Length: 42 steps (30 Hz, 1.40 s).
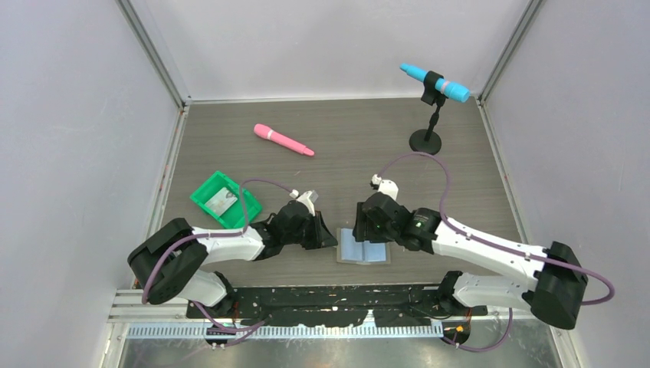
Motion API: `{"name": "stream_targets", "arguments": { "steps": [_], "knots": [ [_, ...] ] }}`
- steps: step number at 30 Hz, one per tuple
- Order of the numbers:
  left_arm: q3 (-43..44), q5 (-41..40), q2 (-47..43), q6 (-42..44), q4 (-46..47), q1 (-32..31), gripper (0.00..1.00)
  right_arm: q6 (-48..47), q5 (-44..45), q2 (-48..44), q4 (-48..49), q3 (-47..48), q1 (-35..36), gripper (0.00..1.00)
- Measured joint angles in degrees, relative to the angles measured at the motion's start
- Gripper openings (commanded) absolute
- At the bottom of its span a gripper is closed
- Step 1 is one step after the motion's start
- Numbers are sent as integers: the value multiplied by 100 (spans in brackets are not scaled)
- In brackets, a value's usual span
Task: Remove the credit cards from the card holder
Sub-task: Remove the credit card from the card holder.
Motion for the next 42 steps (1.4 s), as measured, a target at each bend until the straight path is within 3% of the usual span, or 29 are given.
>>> {"name": "stream_targets", "arguments": {
  "steps": [8,18,42],
  "knots": [
    [0,-4,-28,0,-4,-28,1,4,-50,929,391,142,92,71],
    [0,-4,-33,0,-4,-33,1,57,-144,1449,737,142,201,70],
    [-2,-52,-96,2,-46,-35,0,116,-76,1775,859,85,221,60]
  ]
}}
